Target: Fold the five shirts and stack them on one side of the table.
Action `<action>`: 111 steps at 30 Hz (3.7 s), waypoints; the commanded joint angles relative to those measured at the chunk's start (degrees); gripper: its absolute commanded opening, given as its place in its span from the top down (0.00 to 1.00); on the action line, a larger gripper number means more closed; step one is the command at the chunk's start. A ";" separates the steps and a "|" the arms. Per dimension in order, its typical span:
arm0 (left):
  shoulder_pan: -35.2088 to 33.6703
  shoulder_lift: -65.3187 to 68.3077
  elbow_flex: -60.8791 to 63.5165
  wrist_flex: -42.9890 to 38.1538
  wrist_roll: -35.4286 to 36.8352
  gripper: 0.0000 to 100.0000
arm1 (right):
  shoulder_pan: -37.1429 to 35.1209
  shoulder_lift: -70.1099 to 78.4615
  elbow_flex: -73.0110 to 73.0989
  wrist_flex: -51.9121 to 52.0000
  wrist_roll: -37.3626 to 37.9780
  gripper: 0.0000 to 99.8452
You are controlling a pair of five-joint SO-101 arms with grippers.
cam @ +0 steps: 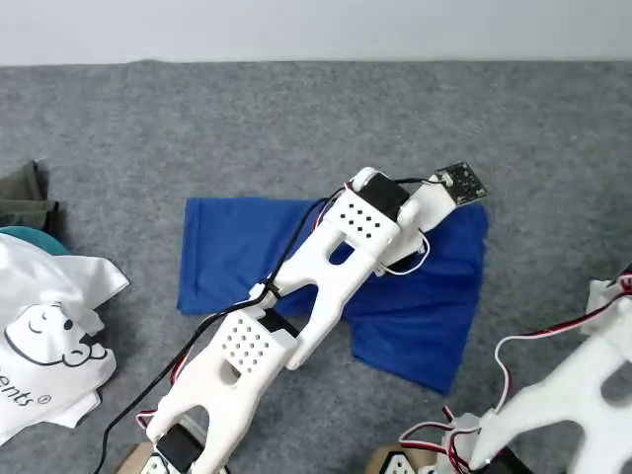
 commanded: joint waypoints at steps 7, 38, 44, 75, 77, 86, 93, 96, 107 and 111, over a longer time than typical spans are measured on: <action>1.14 -3.60 -1.71 1.76 0.62 0.99 | -6.64 -1.19 2.11 2.33 -0.26 0.93; 9.49 -15.38 24.31 1.49 -1.49 0.99 | -12.53 -0.84 2.73 2.24 -0.44 0.93; 10.81 -15.30 24.22 1.05 -1.23 0.99 | -12.53 -0.84 2.73 2.24 -0.44 0.93; 3.69 -15.30 17.89 -0.79 4.40 0.84 | -12.35 -1.19 7.12 2.24 -0.26 0.93; 3.78 -14.68 17.89 -1.05 4.40 0.84 | -12.35 -1.27 8.09 2.24 -0.26 0.93; 3.87 -14.15 17.98 -3.08 4.22 0.84 | -12.35 -1.27 8.26 2.24 -0.44 0.93; 3.96 -10.64 19.47 -4.22 4.13 0.90 | -12.35 -1.27 8.26 2.33 -0.53 0.93; 3.78 -8.97 19.47 -4.22 4.13 0.90 | -12.35 -1.27 8.26 2.33 -0.53 0.93; -0.62 -8.79 15.08 -1.32 -0.35 1.00 | -12.26 -1.27 8.26 2.42 -0.53 0.93; -4.92 -8.09 13.32 -0.53 -0.44 1.00 | -12.26 -1.27 8.26 2.42 -0.53 0.93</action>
